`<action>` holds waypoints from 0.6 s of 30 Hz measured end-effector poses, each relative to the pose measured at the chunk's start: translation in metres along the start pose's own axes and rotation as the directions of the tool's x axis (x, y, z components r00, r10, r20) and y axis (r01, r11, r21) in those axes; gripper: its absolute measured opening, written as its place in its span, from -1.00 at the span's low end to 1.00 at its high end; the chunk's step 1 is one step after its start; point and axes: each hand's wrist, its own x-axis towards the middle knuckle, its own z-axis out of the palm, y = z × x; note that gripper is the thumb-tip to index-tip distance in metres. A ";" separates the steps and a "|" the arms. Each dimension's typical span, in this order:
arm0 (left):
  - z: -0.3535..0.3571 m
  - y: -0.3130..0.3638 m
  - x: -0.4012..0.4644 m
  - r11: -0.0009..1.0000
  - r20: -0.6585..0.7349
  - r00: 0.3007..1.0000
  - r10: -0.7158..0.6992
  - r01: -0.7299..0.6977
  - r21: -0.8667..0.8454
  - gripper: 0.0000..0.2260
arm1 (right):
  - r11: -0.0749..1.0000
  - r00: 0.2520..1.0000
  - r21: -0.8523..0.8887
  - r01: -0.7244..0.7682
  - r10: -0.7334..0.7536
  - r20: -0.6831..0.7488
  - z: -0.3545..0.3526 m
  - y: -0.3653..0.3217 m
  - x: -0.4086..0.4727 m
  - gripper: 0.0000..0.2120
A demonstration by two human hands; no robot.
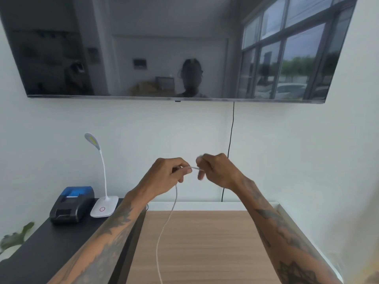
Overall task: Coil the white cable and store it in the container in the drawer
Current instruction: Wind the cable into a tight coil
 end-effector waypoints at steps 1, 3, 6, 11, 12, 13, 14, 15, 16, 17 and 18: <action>-0.005 -0.002 0.001 1.000 -0.002 1.000 0.009 -0.009 0.021 -0.91 | 0.995 0.996 0.074 -0.060 0.055 0.065 -0.001 0.003 -0.003 -0.62; -0.010 -0.005 0.002 1.000 -0.018 1.000 0.016 -0.015 0.027 -0.83 | 0.950 0.985 0.283 -0.134 0.095 0.147 -0.004 0.007 -0.008 -0.51; -0.011 -0.010 0.001 0.999 -0.070 0.997 0.035 -0.033 0.038 -0.70 | 0.859 0.970 0.484 -0.169 0.057 0.237 -0.010 0.011 -0.010 -0.53; -0.014 -0.017 0.001 0.998 -0.114 0.991 0.069 -0.067 0.021 -0.88 | 0.807 0.973 0.565 -0.171 0.049 0.224 -0.020 0.021 -0.012 -0.52; -0.015 -0.019 0.000 0.999 -0.103 0.994 0.030 -0.034 -0.035 -0.89 | 0.799 0.975 0.576 -0.173 0.056 0.215 -0.022 0.023 -0.013 -0.55; -0.017 -0.021 -0.001 0.994 -0.084 0.996 -0.016 0.007 -0.107 -0.84 | 0.795 0.976 0.581 -0.175 0.063 0.207 -0.023 0.026 -0.014 -0.57; -0.018 -0.022 -0.002 0.984 -0.060 0.996 -0.061 0.050 -0.170 -0.76 | 0.792 0.977 0.584 -0.178 0.073 0.200 -0.025 0.028 -0.016 -0.60; -0.018 -0.024 -0.002 0.975 -0.036 0.994 -0.100 0.091 -0.205 -0.70 | 0.790 0.978 0.585 -0.183 0.084 0.192 -0.026 0.030 -0.016 -0.63; -0.018 -0.025 -0.002 0.967 -0.013 0.991 -0.133 0.127 -0.222 -0.66 | 0.790 0.979 0.585 -0.185 0.096 0.181 -0.026 0.033 -0.017 -0.65; -0.018 -0.026 -0.002 0.959 0.009 0.987 -0.161 0.158 -0.236 -0.64 | 0.794 0.980 0.579 -0.186 0.108 0.168 -0.027 0.035 -0.017 -0.67; -0.017 -0.026 -0.002 0.950 0.023 0.982 -0.187 0.186 -0.250 -0.65 | 0.801 0.981 0.569 -0.188 0.121 0.154 -0.028 0.037 -0.018 -0.69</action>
